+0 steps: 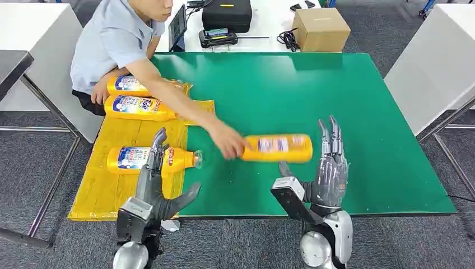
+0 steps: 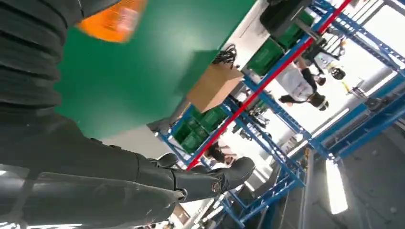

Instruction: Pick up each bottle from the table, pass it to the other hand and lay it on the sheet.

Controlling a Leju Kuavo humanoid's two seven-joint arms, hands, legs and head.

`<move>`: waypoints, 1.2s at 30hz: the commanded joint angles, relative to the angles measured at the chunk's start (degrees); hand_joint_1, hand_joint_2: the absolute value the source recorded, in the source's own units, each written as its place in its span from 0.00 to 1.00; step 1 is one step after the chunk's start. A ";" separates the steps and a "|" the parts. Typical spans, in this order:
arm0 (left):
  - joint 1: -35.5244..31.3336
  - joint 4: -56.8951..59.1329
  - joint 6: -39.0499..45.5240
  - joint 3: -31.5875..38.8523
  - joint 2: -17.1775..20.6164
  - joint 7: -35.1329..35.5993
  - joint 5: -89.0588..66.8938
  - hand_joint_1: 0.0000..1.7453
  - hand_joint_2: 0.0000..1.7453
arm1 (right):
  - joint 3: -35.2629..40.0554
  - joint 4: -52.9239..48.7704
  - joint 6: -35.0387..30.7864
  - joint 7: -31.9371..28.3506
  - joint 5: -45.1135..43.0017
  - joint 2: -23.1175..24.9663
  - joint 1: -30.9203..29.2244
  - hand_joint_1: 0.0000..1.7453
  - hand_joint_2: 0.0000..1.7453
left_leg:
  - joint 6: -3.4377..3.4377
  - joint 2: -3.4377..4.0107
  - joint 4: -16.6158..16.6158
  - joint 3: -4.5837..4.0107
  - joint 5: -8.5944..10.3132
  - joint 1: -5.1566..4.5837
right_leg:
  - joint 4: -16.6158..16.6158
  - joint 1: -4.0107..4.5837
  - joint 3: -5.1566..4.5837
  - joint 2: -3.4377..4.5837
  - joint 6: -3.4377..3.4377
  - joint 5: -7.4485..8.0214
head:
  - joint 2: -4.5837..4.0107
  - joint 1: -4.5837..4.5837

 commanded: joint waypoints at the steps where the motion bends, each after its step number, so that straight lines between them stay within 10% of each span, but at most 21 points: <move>1: -4.80 14.58 3.20 -1.94 -0.39 -1.43 9.40 0.00 1.00 | -5.93 1.37 -0.68 -0.62 -2.27 -1.22 -2.59 0.00 1.00 | -0.11 -0.06 -0.07 0.34 -0.07 0.07 | -0.11 0.09 0.39 -0.10 -0.14 -0.08 | 0.00 -0.02; 13: -3.92 13.12 10.84 1.17 -0.39 -4.35 9.46 0.00 1.00 | 0.94 9.01 -7.95 4.06 11.85 -6.49 -6.37 0.00 1.00 | -0.10 0.23 -0.06 0.35 -0.11 0.08 | -0.11 0.10 0.31 0.18 -0.12 -0.01 | 0.00 -0.02; 22: 1.26 4.69 14.10 4.95 -0.39 -5.99 11.17 0.00 1.00 | 5.18 22.71 -0.92 15.90 22.21 -13.12 -7.29 0.00 1.00 | -0.08 0.25 -0.05 0.34 -0.13 0.13 | -0.14 0.14 0.34 0.19 -0.10 -0.01 | 0.00 -0.02; 36: 1.99 0.10 12.83 3.41 -0.38 -1.29 6.83 0.00 1.00 | 4.78 32.40 3.93 17.28 23.40 -14.38 -11.85 0.00 1.00 | -0.11 0.11 -0.01 0.24 -0.11 0.09 | -0.05 0.11 0.27 0.10 -0.14 -0.05 | 0.00 0.00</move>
